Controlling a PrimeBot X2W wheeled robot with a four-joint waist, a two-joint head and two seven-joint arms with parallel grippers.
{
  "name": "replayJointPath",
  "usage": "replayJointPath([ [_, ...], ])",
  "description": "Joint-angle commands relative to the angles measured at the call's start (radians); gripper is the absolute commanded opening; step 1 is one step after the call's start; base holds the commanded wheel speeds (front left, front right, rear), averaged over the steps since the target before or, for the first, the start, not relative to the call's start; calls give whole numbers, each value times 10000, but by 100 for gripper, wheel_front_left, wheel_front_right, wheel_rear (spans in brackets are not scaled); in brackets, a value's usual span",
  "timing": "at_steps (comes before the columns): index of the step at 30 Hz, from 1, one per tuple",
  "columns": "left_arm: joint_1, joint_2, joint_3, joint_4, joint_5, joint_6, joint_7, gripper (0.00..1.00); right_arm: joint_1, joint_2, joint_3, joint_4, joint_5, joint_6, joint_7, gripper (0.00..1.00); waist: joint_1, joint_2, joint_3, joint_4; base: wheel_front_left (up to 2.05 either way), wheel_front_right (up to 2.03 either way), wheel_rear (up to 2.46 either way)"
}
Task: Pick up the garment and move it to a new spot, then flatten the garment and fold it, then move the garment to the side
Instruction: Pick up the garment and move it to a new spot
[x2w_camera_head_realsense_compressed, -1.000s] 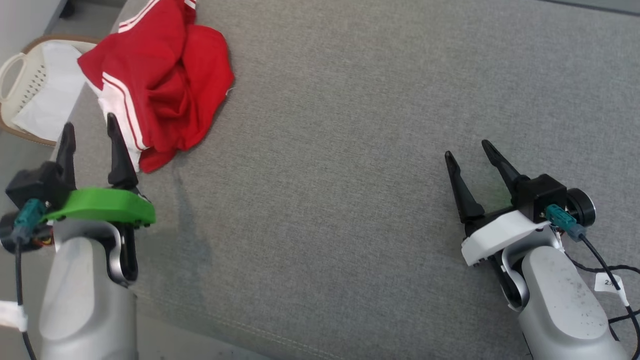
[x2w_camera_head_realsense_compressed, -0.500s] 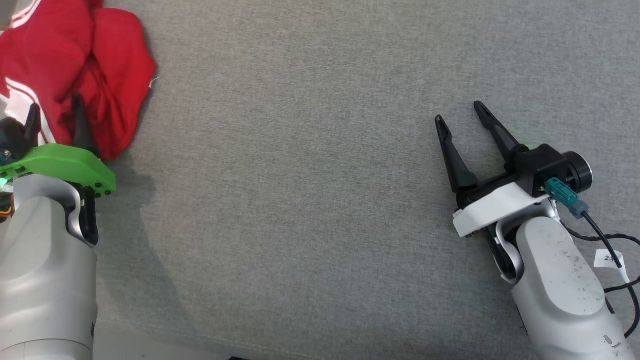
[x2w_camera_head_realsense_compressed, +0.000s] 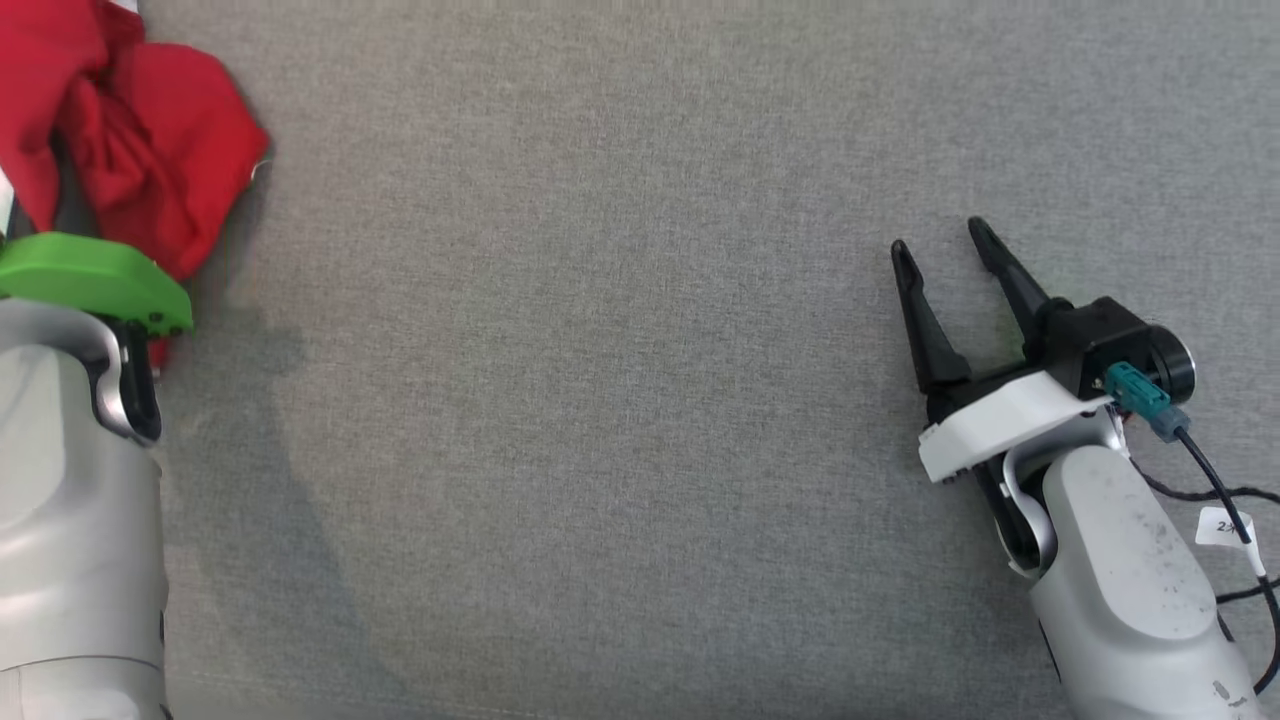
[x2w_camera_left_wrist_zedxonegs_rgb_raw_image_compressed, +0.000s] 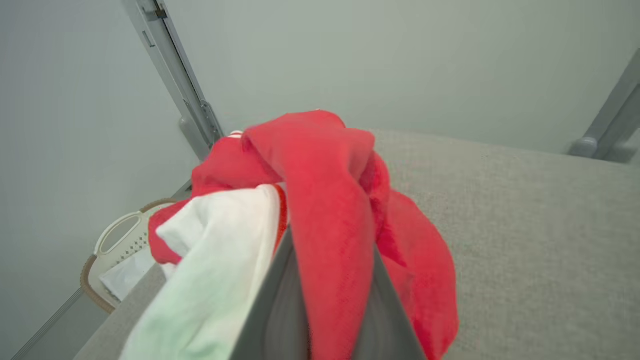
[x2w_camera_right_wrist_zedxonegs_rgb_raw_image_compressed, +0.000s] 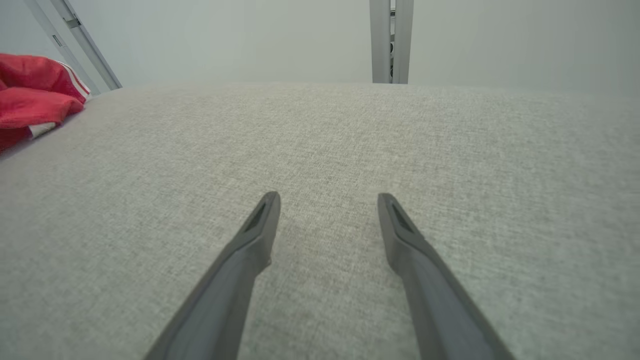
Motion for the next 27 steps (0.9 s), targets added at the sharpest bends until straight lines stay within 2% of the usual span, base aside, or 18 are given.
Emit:
replayJointPath([
  [1,152,-88,-50,-496,175,-78,-1,0,326,29,-44,169,92,-18,35,100,0,0,-462,-101,0,0,0],
  [6,119,-452,-497,-1812,415,-246,-3,0,498,146,-24,169,208,-18,30,100,0,0,-1155,-507,0,0,0],
  [14,756,-1313,-1790,-3100,229,-384,-3,0,1100,225,205,327,635,-18,30,100,0,0,-2173,-1956,0,0,0],
  [16,1002,-1583,-2751,-3256,-57,-393,-2,0,1343,220,323,348,774,-17,29,100,0,0,-2397,-2595,0,0,0],
  [20,1347,-1710,-3908,-3284,-658,-397,-2,0,1617,222,505,408,903,-17,29,100,0,0,-2626,-3408,0,0,0],
  [25,1687,-1744,-5612,-3412,-1804,-374,-4,0,1872,220,692,430,1052,-17,29,100,0,0,-2725,-4261,0,0,0],
  [27,1802,-1733,-6242,-3426,-2060,-186,-4,0,1927,221,726,415,1090,-17,29,100,0,0,-2732,-4496,0,0,0],
])
